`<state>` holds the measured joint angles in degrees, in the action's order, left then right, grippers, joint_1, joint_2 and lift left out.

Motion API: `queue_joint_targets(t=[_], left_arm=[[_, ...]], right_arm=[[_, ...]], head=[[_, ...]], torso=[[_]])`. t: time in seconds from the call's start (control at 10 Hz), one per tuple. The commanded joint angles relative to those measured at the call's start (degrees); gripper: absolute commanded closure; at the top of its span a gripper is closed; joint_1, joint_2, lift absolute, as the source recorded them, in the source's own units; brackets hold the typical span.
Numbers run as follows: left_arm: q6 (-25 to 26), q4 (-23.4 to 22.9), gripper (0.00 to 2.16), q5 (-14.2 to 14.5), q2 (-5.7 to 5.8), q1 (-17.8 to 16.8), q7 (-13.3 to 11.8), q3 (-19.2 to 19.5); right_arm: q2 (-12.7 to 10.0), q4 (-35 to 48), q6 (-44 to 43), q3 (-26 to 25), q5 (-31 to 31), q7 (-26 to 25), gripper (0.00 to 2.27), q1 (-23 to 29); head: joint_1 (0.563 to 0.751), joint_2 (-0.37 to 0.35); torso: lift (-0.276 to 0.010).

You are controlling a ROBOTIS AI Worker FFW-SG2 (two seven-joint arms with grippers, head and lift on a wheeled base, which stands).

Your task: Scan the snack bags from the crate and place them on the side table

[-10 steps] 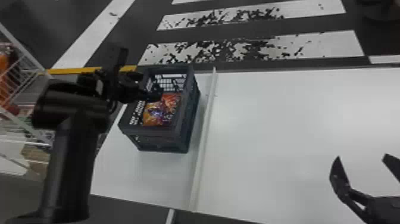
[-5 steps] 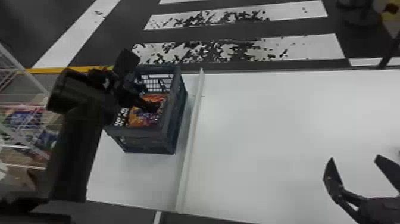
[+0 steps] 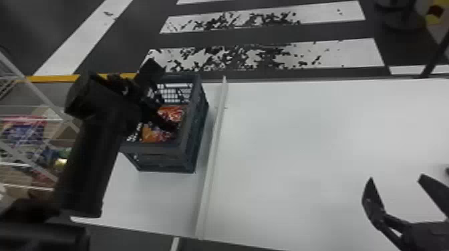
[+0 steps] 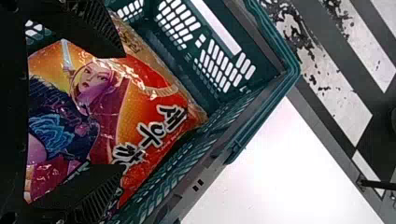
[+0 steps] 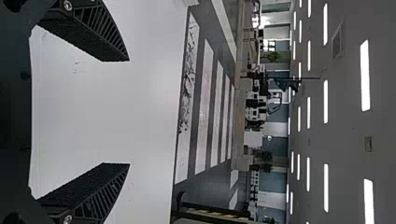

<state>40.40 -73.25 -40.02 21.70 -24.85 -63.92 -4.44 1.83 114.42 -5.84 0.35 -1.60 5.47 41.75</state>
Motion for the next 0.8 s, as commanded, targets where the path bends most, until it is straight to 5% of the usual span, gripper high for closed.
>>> queue_joint_targets(t=[0.0,0.3,0.5,0.7], left_arm=[[0.5,4.3,0.02,-1.4,-0.34,-2.5,-0.4,-2.9],[-0.2,8.8,0.01,-3.1,-1.39,-4.2,-1.8,-4.6],[-0.9,10.3,0.28,-3.1,-1.39,-4.5,-3.2,-4.6],[-1.9,11.2,1.26,-2.3,-1.31,-4.5,-1.6,-3.4]], right_arm=[[0.0,-0.1,0.0,-0.1,0.2,0.2,0.07,0.0],[0.0,-0.2,0.0,-0.2,0.4,0.3,0.07,0.2],[0.0,-0.3,-0.2,-0.2,0.5,0.4,0.07,0.3],[0.0,-0.4,0.0,-0.2,0.6,0.4,0.07,0.3]], head=[[0.695,0.206],[0.695,0.201],[0.695,0.194],[0.695,0.195]], torso=[[-0.094],[-0.094],[-0.094],[-0.094]])
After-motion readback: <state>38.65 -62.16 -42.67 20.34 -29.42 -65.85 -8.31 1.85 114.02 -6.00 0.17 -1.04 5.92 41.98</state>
